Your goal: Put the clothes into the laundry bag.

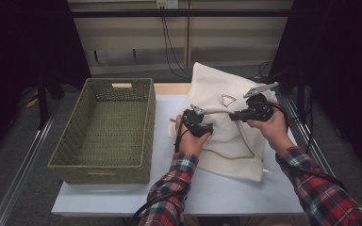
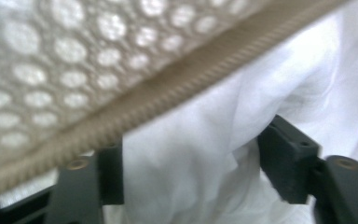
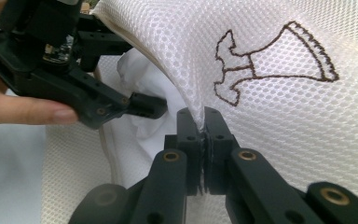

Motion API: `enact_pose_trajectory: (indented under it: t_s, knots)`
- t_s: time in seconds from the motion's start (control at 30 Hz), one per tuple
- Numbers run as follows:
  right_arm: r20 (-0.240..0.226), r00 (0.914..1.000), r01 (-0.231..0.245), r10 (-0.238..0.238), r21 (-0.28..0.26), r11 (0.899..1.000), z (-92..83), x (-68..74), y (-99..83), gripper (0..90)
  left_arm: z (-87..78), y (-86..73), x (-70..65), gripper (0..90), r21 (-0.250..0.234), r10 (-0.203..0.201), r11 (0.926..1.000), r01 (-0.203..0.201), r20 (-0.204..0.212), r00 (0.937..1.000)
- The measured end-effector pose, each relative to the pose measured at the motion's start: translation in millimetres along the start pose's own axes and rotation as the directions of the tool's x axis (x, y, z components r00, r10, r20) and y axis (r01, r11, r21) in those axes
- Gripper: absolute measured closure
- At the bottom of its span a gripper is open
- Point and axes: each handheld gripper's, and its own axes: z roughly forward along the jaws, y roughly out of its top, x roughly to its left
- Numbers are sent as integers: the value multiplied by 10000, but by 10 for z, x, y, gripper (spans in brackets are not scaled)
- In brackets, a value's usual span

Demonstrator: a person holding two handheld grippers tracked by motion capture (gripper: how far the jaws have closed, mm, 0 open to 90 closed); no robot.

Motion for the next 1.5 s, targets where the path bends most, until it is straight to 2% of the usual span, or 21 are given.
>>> enact_pose_trajectory:
  t_s: [0.07,0.1,0.17,0.3,0.37,0.5,0.53,0.6,0.7,0.73,0.77,0.8,1.0,1.03,1.2,1.27,1.33,1.37,1.4,1.43,1.5]
  knots:
    - [84,10000,-27,27,68,10000,15,16,2,877,-35,-10,0,305,90,81,9999,-81,14,10000]
    - [181,9998,42,-44,96,9999,23,21,3,877,-45,-16,-6,287,40,-90,10000,90,112,9999]
    - [36,10000,77,-77,83,9999,36,19,4,877,-96,-19,0,273,161,110,9998,-112,160,9998]
    - [158,9998,82,-84,116,9999,53,33,17,876,-175,-10,0,265,318,106,9994,-111,174,9998]
    - [48,10000,86,-87,100,9999,60,23,18,876,-209,-4,4,265,369,149,9992,-160,295,9995]
    - [251,9997,36,-40,170,9998,82,-8,23,877,-266,-2,-5,268,448,298,9985,-314,363,9989]
    - [133,9999,-7,5,128,9999,92,-25,25,877,-275,-7,-7,270,410,283,9987,-299,379,9989]
    - [334,9994,-42,37,124,9999,99,-34,35,876,-296,-11,-2,281,491,403,9979,-422,407,9984]
    - [251,9997,-36,33,106,9999,116,-58,63,876,-315,-28,-5,313,420,422,9981,-445,550,9976]
    - [284,9996,-95,92,102,9999,124,-61,69,876,-328,-30,-1,322,478,569,9971,-598,608,9965]
    - [518,9986,-74,66,157,9998,135,-72,78,876,-338,-28,0,328,512,642,9964,-671,557,9964]
    - [483,9988,-118,112,132,9998,142,-87,77,877,-358,-21,-4,332,511,655,9964,-680,497,9966]
    - [720,9972,-230,215,213,9995,150,-140,102,876,-394,-9,-21,398,433,722,9963,-748,585,9957]
    - [576,9981,-226,215,188,9996,150,-147,107,876,-403,-9,-22,430,501,794,9953,-829,689,9945]
    - [594,9982,-113,101,211,9997,143,-155,142,876,-433,3,-51,551,491,791,9954,-827,709,9943]
    - [758,9971,-101,81,265,9996,140,-152,149,876,-424,1,-57,619,631,653,9955,-705,823,9945]
    - [773,9970,-114,97,213,9997,141,-154,150,876,-392,-7,-61,662,554,772,9950,-833,1036,9916]
    - [770,9970,-106,88,236,9997,141,-154,150,876,-381,-10,-69,684,499,725,9957,-778,1008,9923]
    - [774,9970,-105,85,261,9996,142,-153,150,876,-366,-11,-60,691,615,878,9936,-949,1092,9901]
    - [781,9969,-139,117,284,9995,145,-145,152,876,-338,-22,-73,716,479,716,9959,-771,1080,9916]
    - [620,9980,-104,86,286,9995,151,-147,149,876,-308,-28,-76,757,556,862,9942,-926,1072,9905]
